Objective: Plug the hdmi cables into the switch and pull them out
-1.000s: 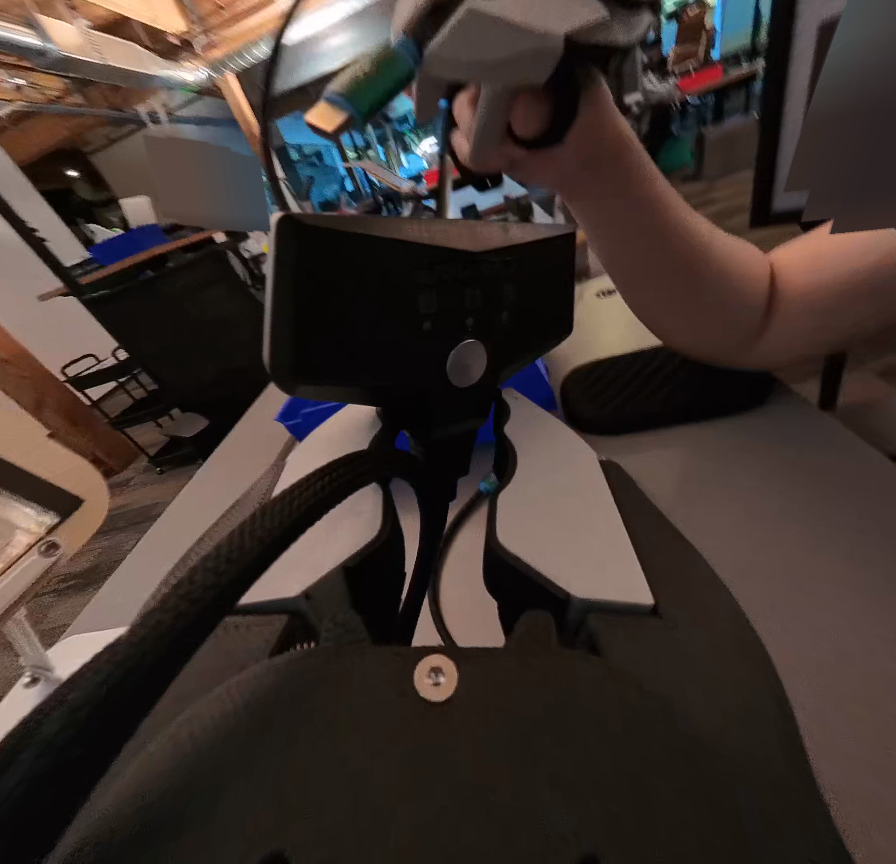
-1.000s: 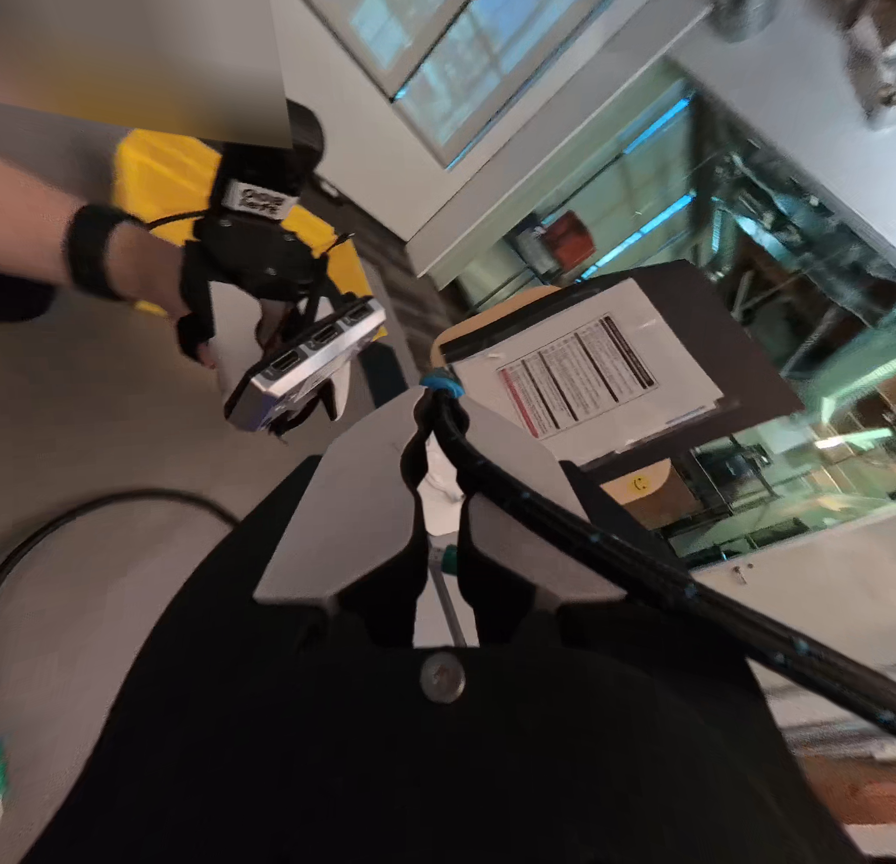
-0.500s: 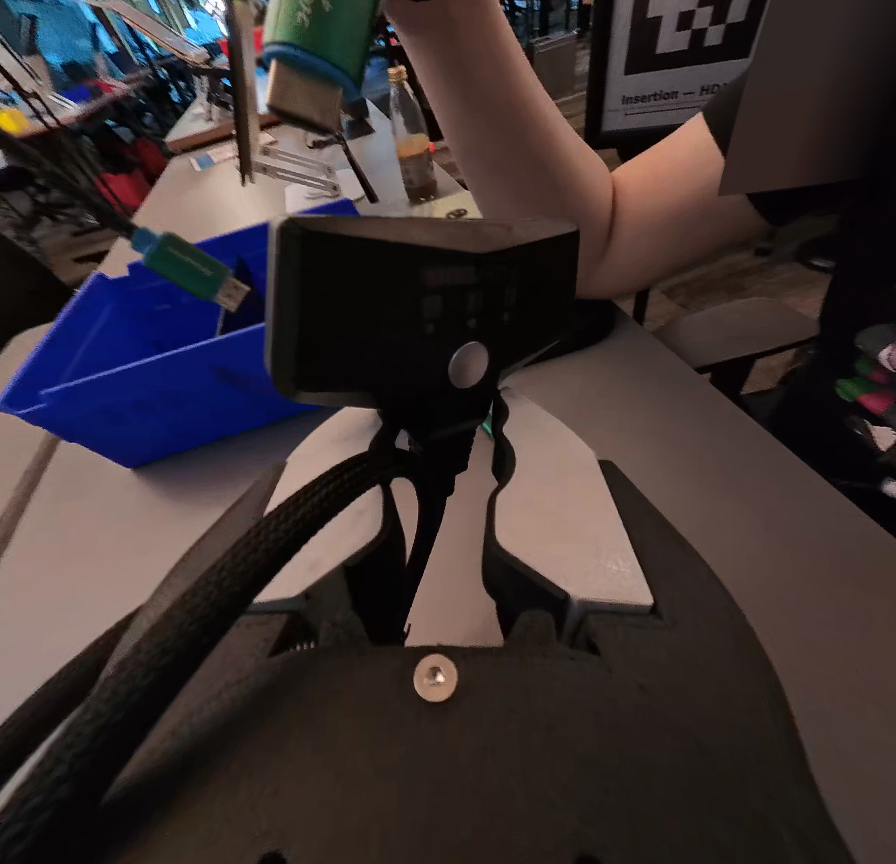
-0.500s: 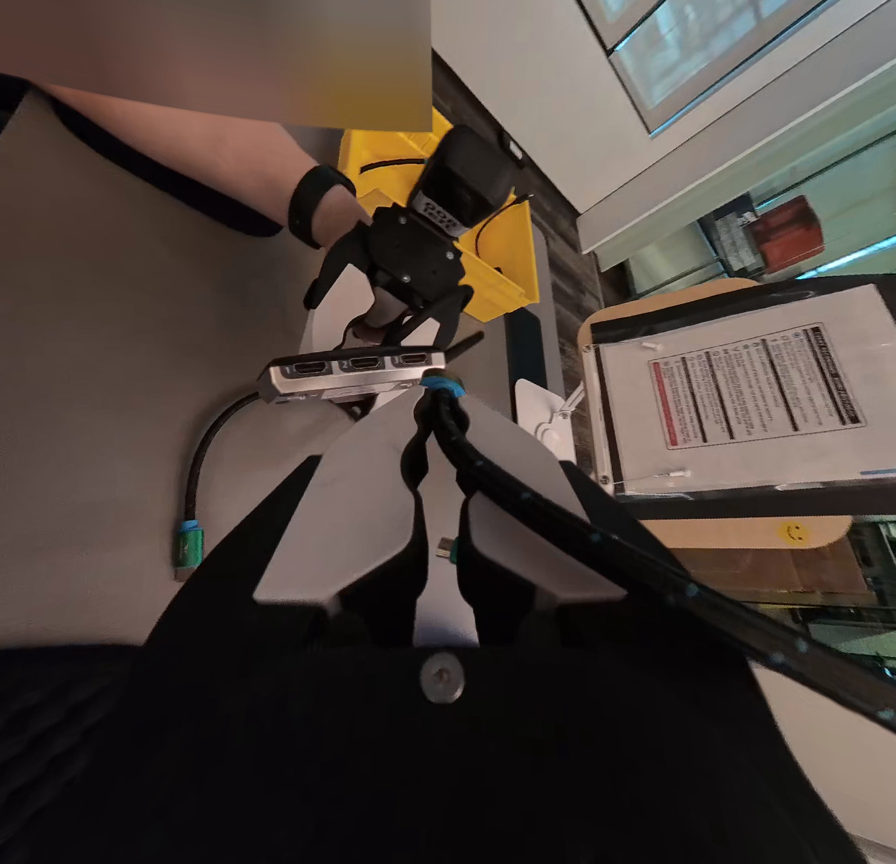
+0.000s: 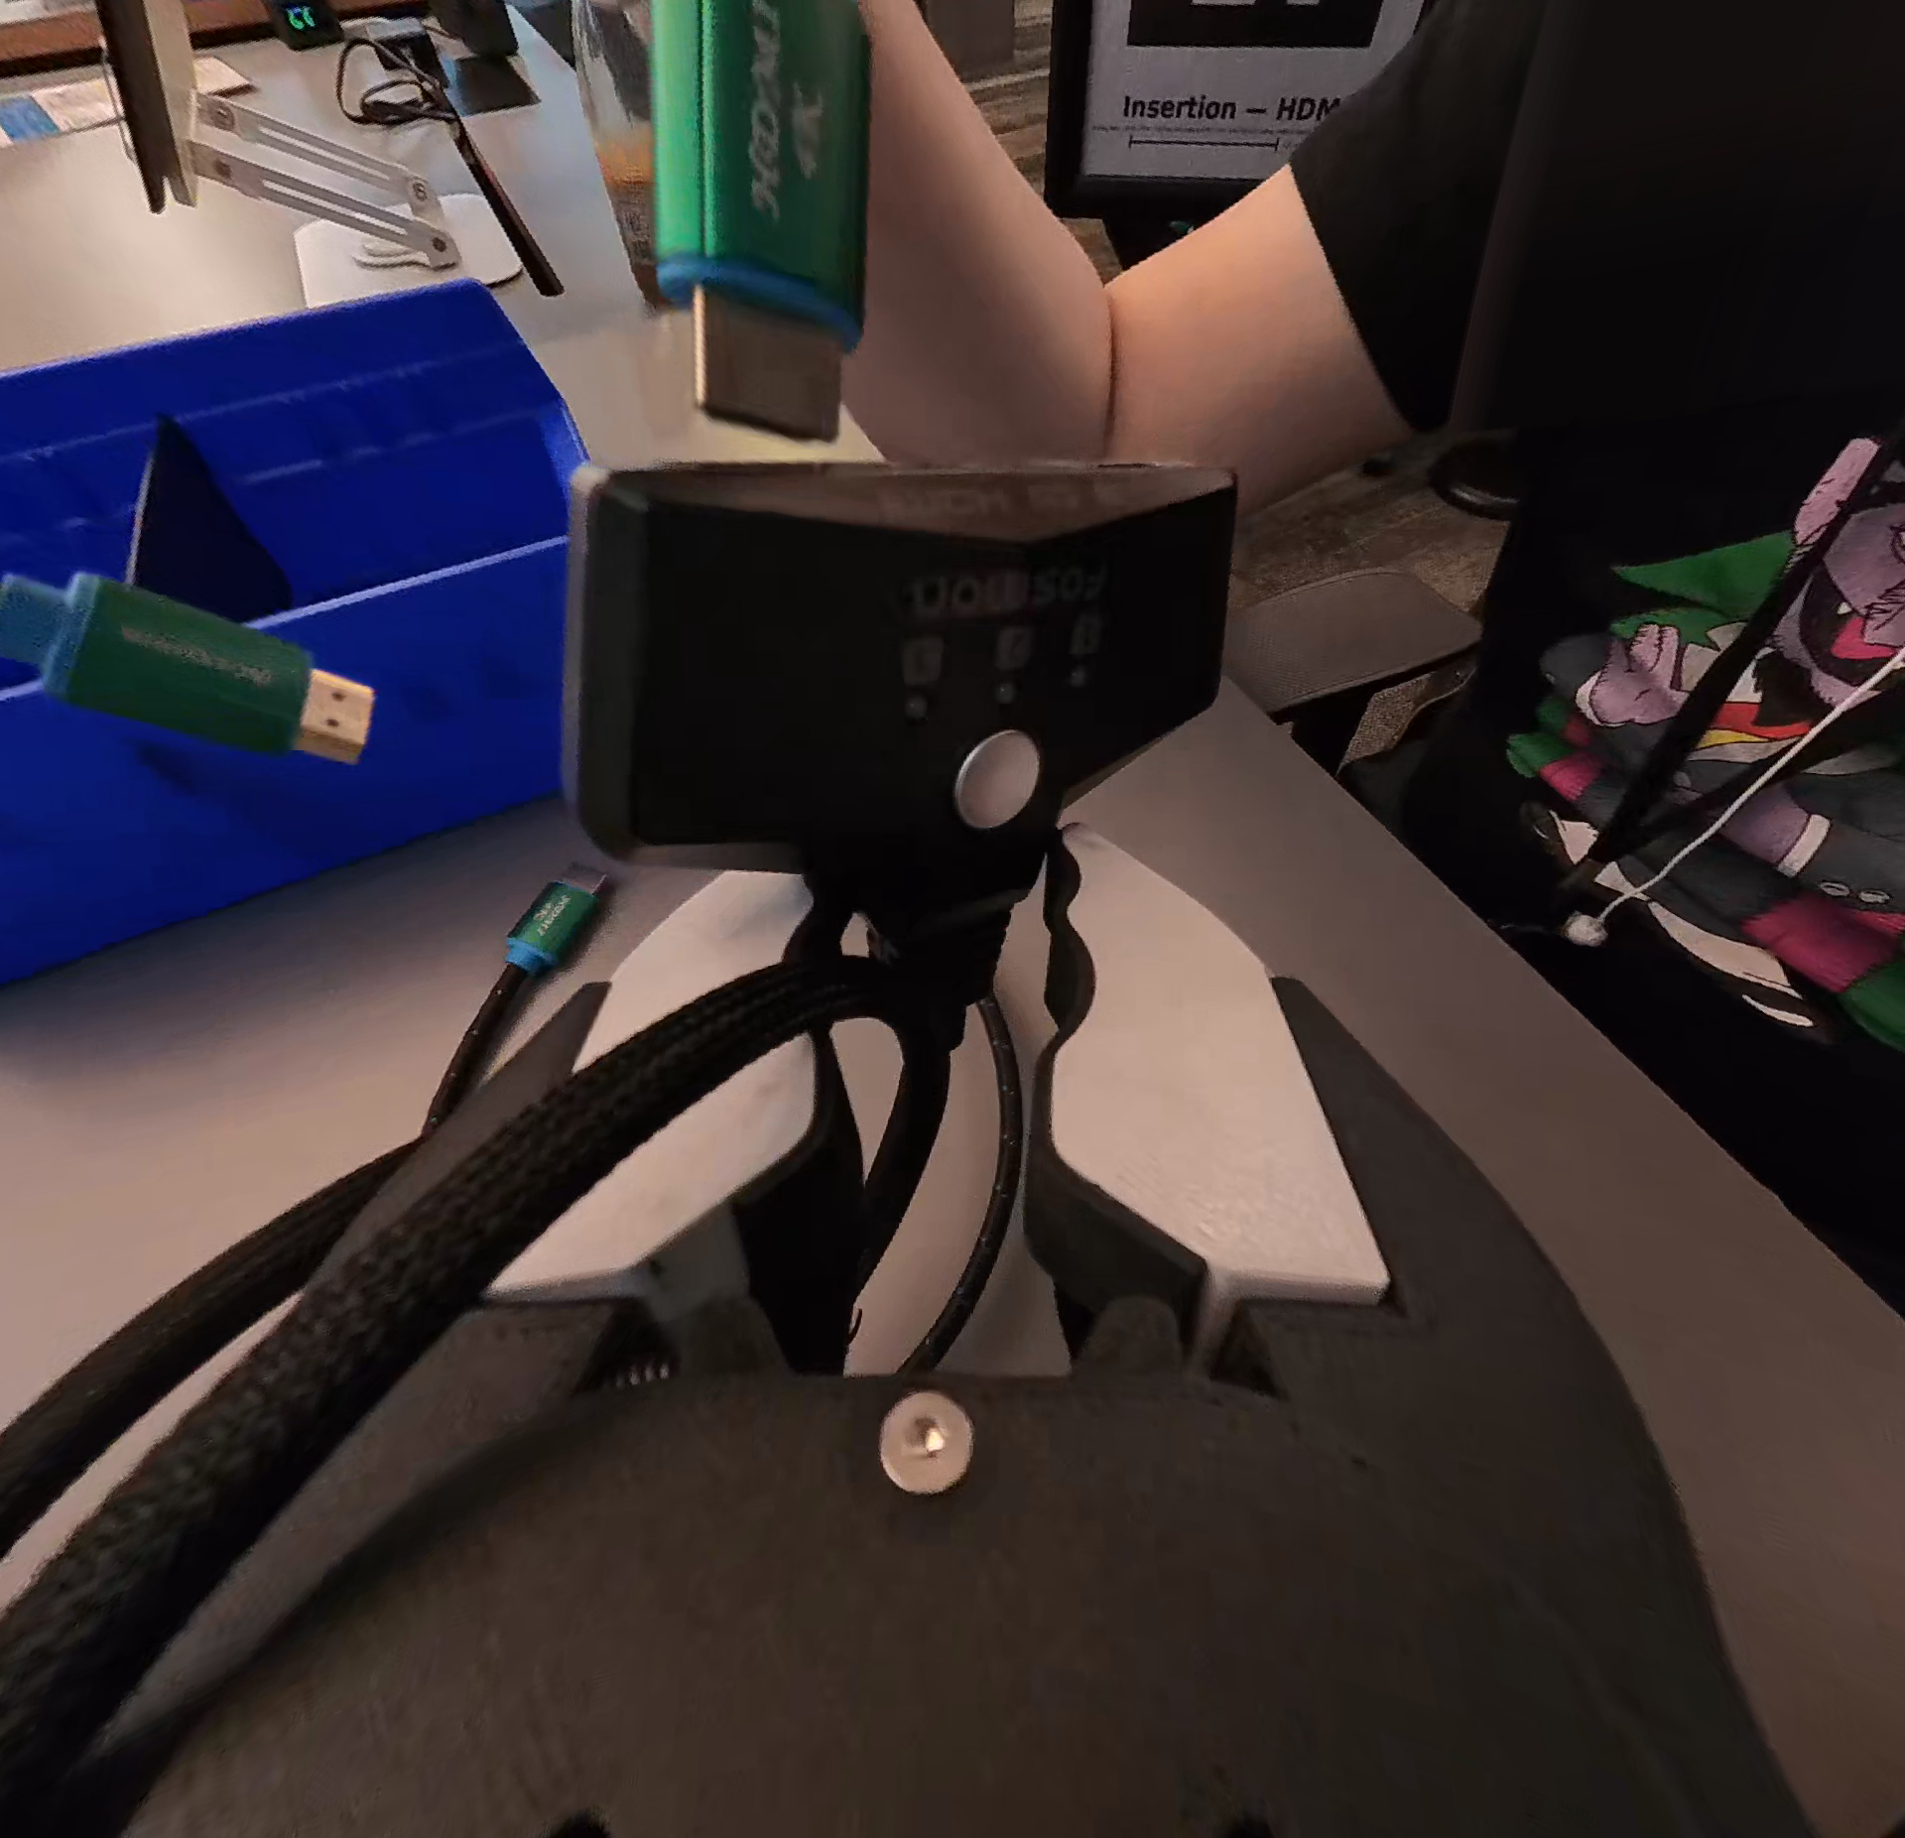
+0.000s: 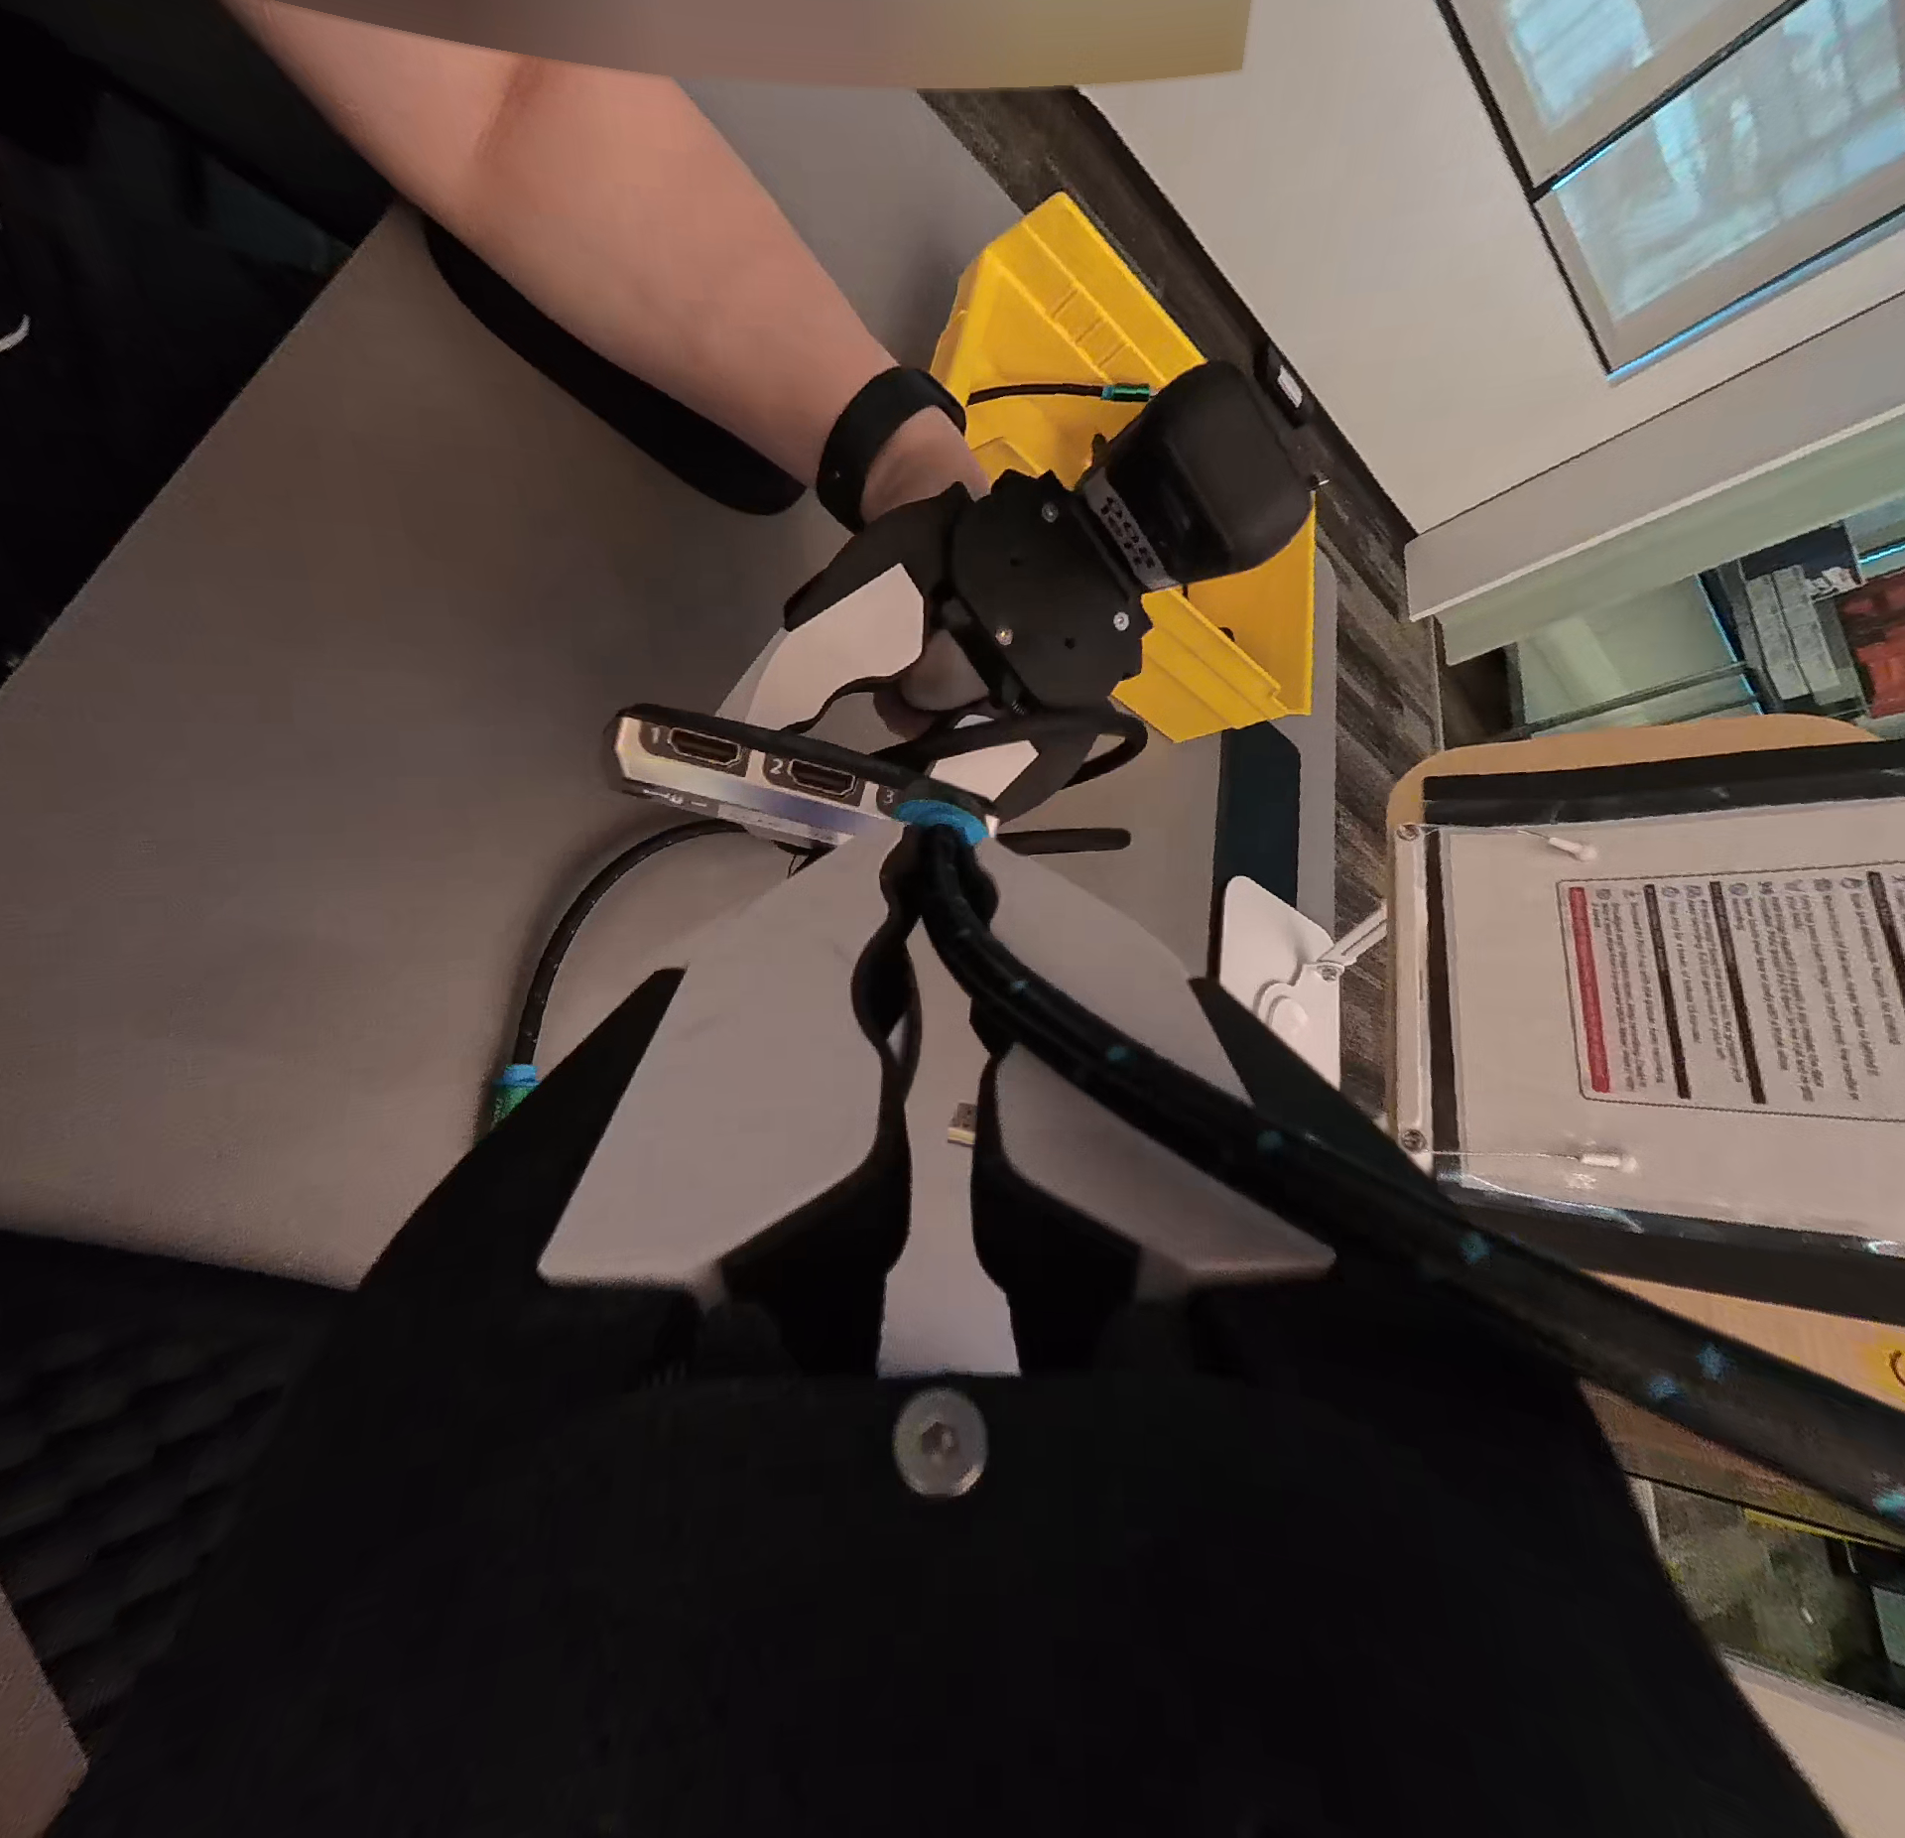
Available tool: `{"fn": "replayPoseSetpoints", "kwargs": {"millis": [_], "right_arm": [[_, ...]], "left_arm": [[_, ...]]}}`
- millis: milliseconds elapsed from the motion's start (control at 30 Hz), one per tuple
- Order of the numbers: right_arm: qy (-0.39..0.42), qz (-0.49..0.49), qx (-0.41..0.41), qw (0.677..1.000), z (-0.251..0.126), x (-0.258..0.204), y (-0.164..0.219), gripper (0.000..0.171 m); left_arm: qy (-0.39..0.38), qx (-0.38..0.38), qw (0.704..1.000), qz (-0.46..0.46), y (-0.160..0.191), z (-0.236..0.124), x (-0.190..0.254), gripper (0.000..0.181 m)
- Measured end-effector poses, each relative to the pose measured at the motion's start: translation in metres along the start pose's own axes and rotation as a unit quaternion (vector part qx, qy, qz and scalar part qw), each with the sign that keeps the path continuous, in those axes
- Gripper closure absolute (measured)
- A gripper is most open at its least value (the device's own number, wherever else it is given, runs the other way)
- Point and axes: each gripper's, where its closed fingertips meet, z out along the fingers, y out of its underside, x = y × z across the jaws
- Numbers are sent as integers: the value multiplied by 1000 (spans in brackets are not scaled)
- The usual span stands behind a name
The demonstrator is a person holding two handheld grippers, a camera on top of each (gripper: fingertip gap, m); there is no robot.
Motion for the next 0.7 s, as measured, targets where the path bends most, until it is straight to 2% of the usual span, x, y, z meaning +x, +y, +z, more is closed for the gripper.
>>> {"fn": "replayPoseSetpoints", "kwargs": {"millis": [200, 367, 567, 700], "right_arm": [[-31, 14, 6, 999, 3, -7, 2, 166], [-62, 41, 7, 997, 5, -13, 7, 165], [-63, 137, -8, 989, 8, -2, 22, 164], [-73, 148, -25, 986, 14, -3, 29, 164]], "left_arm": [[23, -16, 1000, -5, 3, 0, 8, 146], [73, -48, 995, -51, 9, 1, 20, 146], [46, -54, 995, -77, 13, -5, 7, 146], [40, -80, 992, -92, 21, -6, 4, 147]]}}
